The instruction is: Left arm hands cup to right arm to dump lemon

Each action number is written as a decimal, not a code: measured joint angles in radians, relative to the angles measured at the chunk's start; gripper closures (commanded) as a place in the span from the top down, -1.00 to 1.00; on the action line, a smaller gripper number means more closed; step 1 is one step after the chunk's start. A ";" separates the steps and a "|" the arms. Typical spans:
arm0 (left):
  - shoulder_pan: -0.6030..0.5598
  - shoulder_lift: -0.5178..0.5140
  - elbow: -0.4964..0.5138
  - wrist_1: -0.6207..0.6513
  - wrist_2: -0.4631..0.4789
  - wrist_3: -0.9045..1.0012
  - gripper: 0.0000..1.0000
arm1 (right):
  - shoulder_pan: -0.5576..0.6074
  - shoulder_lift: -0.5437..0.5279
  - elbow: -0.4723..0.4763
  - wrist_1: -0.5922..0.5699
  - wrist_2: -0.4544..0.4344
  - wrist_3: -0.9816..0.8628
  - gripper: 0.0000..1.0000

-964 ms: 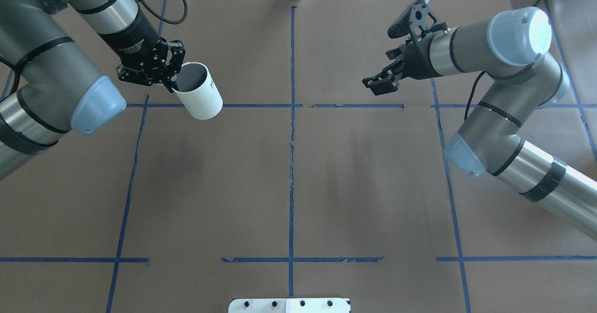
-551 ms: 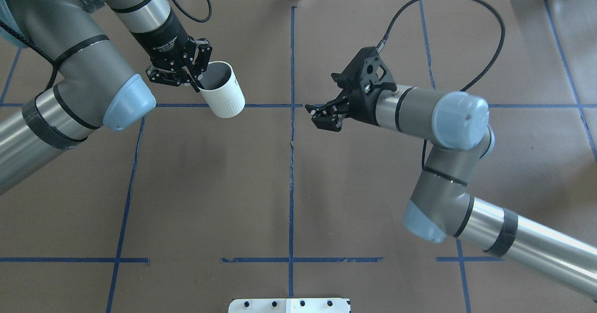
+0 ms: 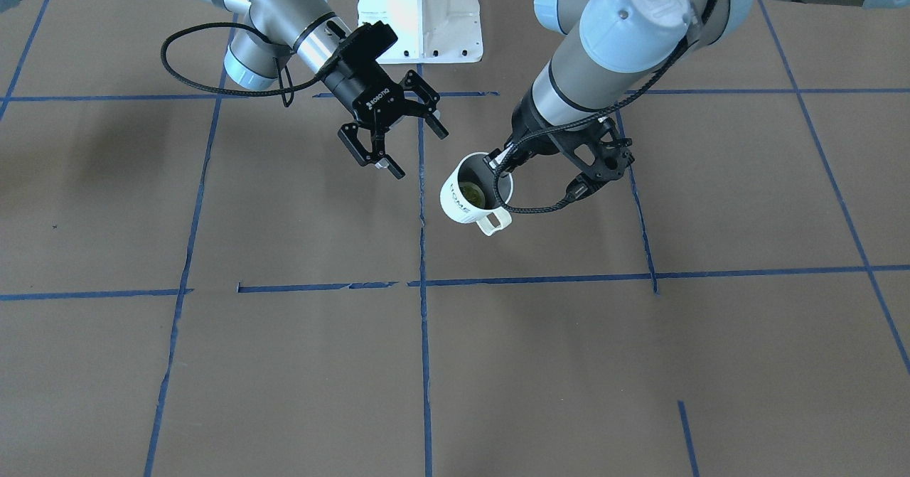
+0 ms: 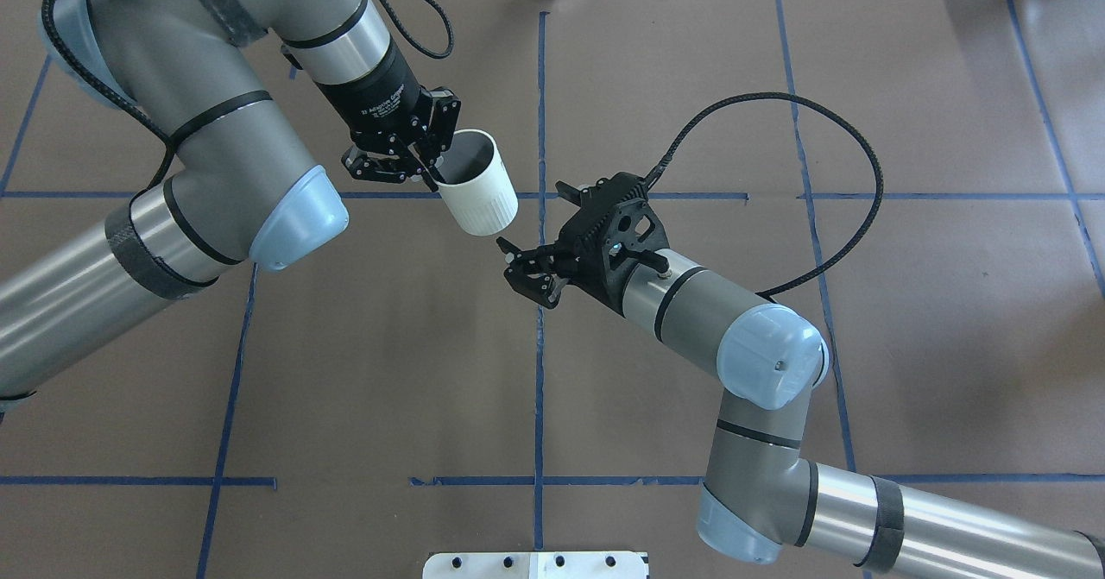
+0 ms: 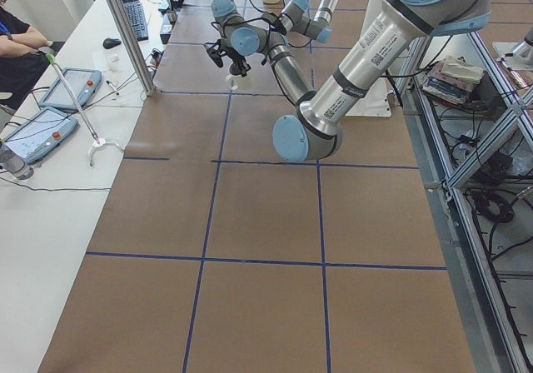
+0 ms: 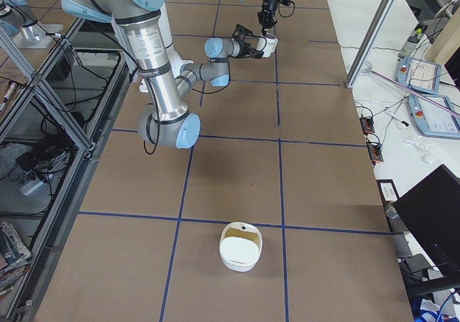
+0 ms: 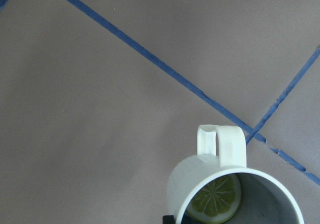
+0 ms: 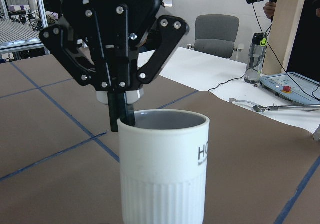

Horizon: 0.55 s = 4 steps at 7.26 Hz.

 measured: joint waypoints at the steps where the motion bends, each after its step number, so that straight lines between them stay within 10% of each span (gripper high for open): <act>1: 0.012 -0.006 0.000 -0.013 0.000 -0.020 -1.00 | -0.004 0.001 0.000 0.000 -0.006 0.004 0.99; 4: 0.045 -0.008 -0.005 -0.072 0.000 -0.082 -1.00 | -0.005 0.001 0.000 0.001 -0.010 0.005 0.99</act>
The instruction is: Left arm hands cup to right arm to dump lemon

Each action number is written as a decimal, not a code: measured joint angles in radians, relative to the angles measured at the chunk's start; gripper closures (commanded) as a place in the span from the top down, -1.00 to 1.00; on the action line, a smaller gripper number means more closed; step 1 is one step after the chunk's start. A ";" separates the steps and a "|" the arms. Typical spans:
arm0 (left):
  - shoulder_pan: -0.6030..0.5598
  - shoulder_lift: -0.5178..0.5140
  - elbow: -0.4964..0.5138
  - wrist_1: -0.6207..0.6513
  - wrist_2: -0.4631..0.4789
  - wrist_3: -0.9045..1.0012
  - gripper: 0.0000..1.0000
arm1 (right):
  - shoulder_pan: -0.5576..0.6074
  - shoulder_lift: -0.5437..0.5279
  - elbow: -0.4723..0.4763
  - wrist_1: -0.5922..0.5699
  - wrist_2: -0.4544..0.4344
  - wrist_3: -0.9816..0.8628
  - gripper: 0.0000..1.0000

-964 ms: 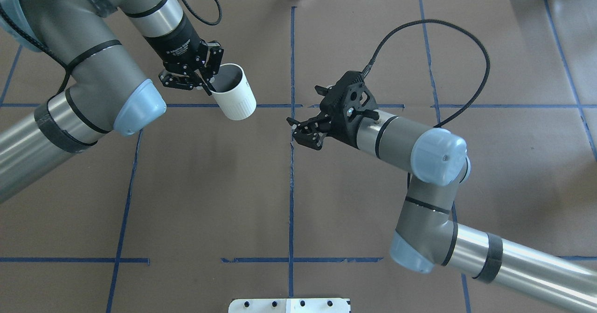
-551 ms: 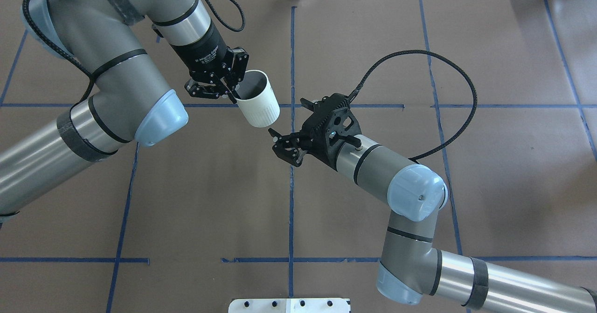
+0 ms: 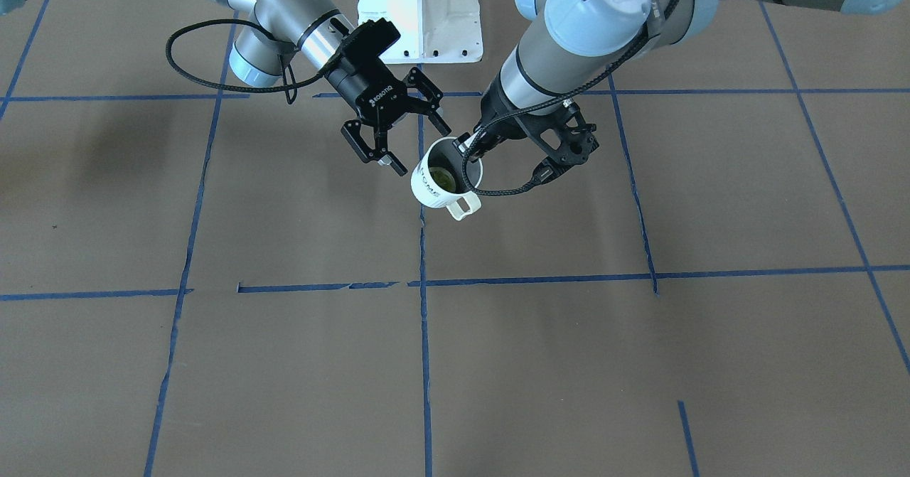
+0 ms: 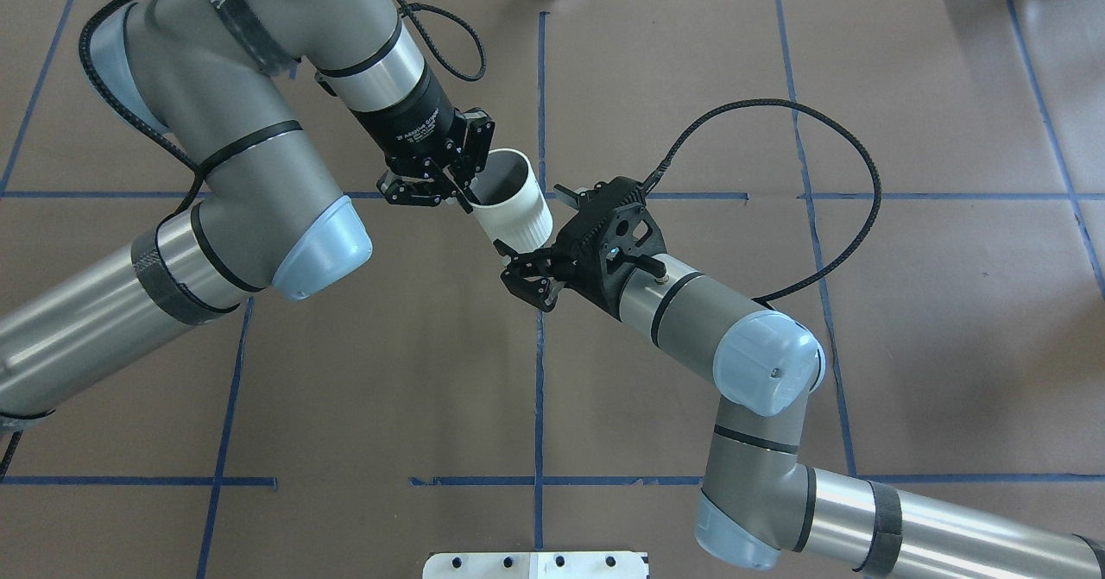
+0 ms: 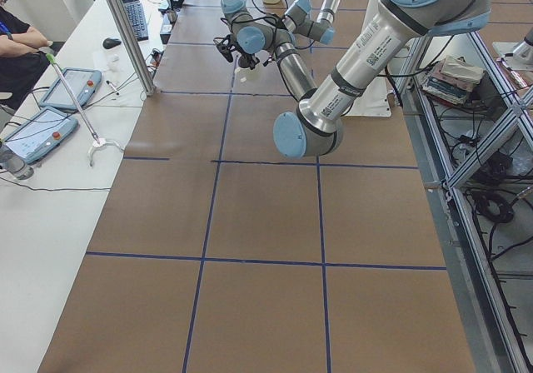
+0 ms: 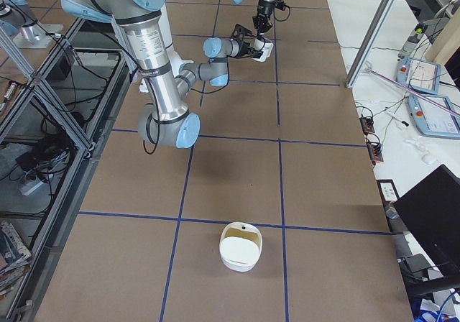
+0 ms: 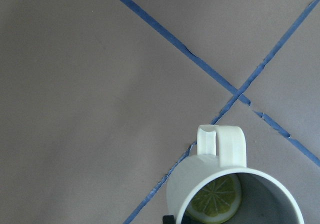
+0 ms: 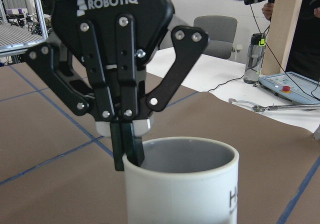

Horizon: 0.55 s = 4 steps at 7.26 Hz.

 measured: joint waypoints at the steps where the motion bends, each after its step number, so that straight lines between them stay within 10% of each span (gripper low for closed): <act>1: 0.007 0.000 -0.004 -0.004 0.000 -0.005 -1.00 | 0.000 0.000 0.000 0.000 0.000 -0.001 0.99; 4: 0.023 -0.001 -0.015 -0.005 -0.003 -0.010 -1.00 | 0.000 -0.001 -0.001 -0.001 -0.002 -0.001 0.99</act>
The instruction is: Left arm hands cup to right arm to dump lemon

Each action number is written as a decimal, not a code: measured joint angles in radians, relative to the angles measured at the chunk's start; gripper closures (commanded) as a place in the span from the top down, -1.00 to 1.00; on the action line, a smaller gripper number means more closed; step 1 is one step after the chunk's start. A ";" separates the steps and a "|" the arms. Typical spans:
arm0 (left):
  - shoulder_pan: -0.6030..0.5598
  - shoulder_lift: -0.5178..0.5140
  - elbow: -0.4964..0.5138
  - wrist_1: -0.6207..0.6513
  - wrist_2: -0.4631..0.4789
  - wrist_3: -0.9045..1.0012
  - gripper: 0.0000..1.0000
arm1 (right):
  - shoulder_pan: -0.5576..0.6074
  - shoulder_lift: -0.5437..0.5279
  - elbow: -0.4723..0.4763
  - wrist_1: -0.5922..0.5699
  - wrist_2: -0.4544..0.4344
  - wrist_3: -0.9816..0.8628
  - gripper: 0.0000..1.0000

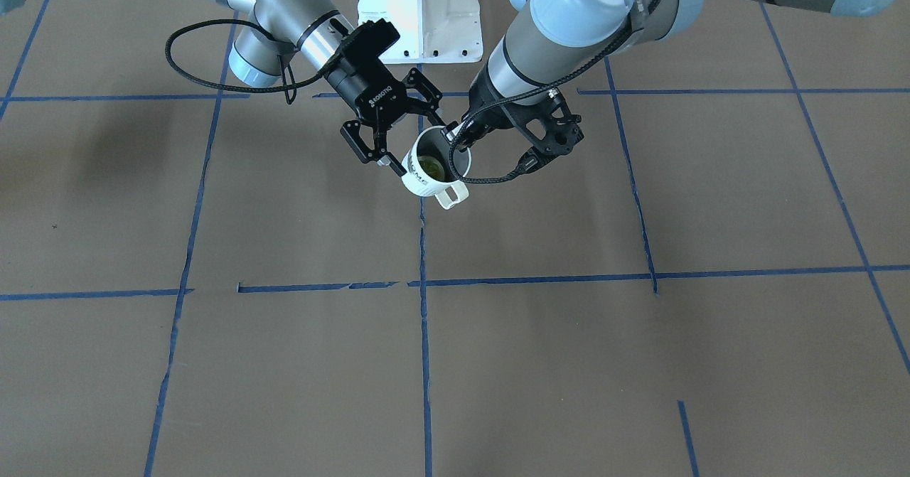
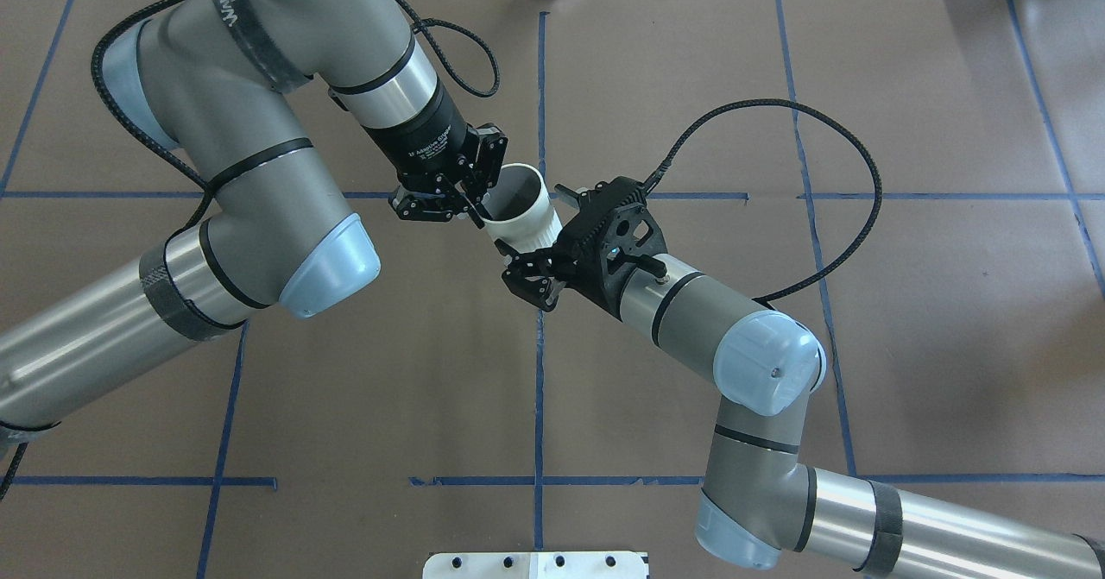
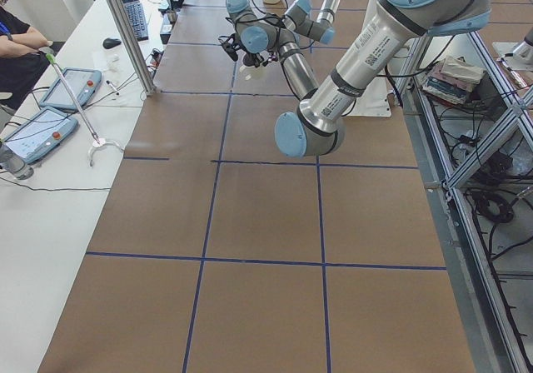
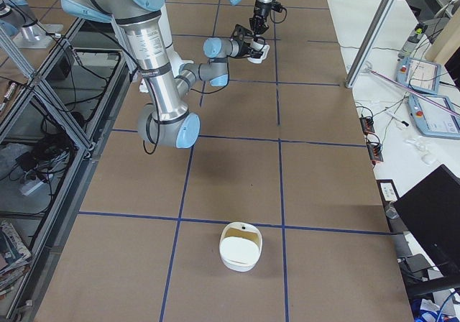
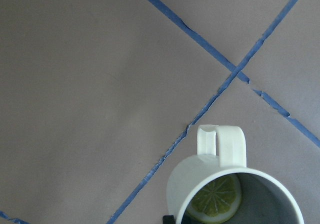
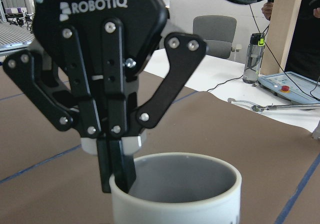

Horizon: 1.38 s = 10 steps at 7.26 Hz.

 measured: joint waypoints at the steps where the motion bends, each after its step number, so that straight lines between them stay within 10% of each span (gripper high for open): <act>1: 0.001 0.000 -0.010 0.000 -0.002 -0.005 -1.00 | 0.000 -0.001 -0.001 0.000 0.000 0.000 0.99; 7: 0.008 0.002 -0.056 0.000 -0.012 -0.017 -0.99 | 0.000 -0.004 -0.004 0.001 0.000 0.000 0.93; 8: 0.008 0.003 -0.061 0.001 -0.027 -0.017 -0.35 | 0.000 -0.005 -0.004 0.001 0.000 0.000 0.15; 9: 0.008 0.005 -0.064 0.001 -0.041 -0.015 0.99 | 0.000 -0.005 -0.004 0.001 0.000 0.001 -0.53; 10: 0.007 0.006 -0.065 0.001 -0.050 -0.011 1.00 | 0.000 -0.006 -0.002 0.001 0.001 0.004 -0.62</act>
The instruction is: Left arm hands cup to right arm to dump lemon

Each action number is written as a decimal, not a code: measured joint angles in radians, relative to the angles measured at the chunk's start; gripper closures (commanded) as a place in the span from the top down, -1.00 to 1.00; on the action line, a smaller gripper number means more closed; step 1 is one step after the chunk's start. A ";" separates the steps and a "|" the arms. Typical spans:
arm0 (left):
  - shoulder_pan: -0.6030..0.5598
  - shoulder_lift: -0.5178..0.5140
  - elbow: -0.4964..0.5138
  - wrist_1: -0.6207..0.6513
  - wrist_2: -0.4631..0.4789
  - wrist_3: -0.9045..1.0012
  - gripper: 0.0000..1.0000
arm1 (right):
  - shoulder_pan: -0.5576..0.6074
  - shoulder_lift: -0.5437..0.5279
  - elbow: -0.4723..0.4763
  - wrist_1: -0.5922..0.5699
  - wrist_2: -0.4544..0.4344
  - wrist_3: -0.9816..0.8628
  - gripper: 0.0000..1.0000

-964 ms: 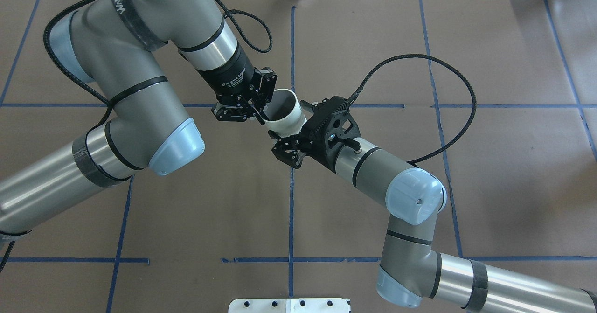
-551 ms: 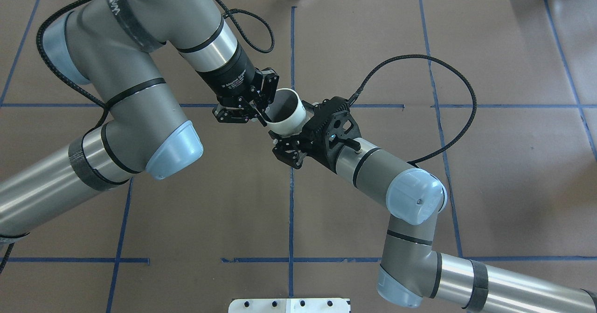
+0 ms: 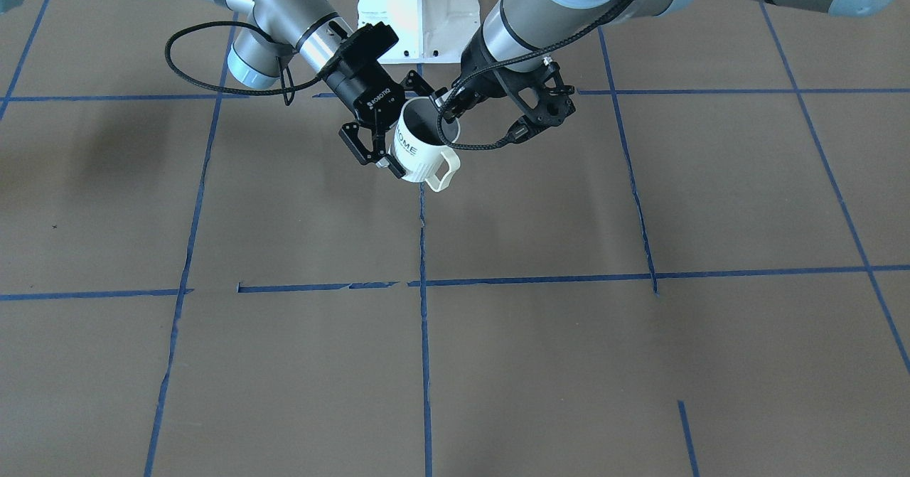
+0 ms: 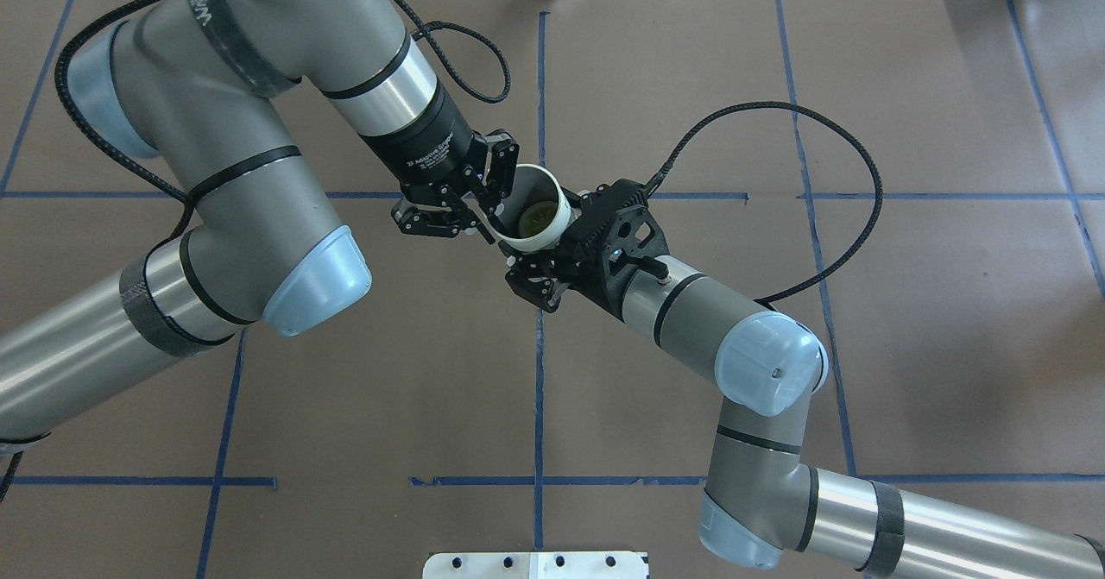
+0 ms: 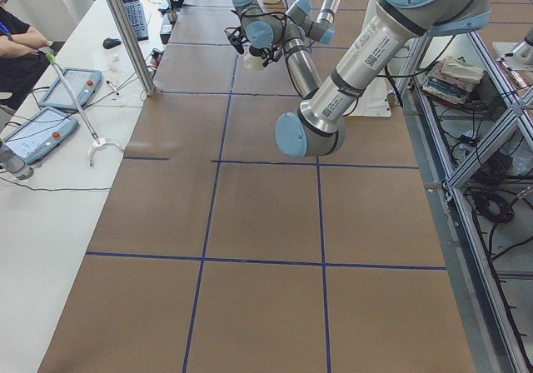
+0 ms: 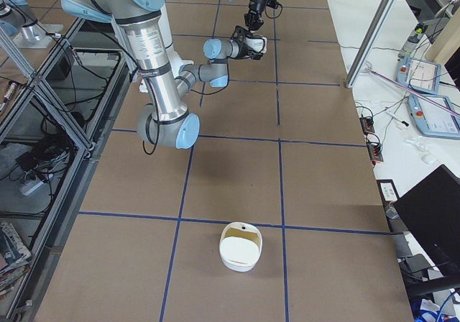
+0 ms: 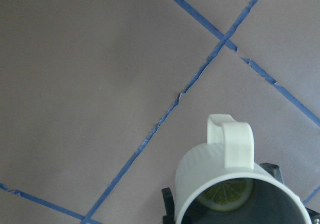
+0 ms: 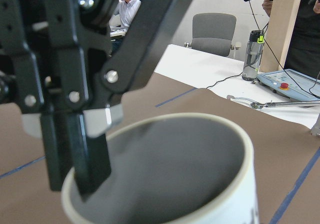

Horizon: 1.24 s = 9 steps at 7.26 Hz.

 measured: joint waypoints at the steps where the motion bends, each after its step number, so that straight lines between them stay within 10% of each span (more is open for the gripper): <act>1: -0.009 0.000 0.000 -0.001 -0.011 0.005 1.00 | 0.000 -0.001 0.001 0.000 0.002 0.007 -0.62; 5: -0.143 0.028 0.000 0.001 -0.155 0.101 1.00 | -0.003 -0.006 0.000 -0.002 0.004 0.017 -0.75; 9: -0.139 0.207 0.002 0.012 0.018 0.485 1.00 | 0.017 -0.037 -0.001 -0.014 0.004 0.056 -0.75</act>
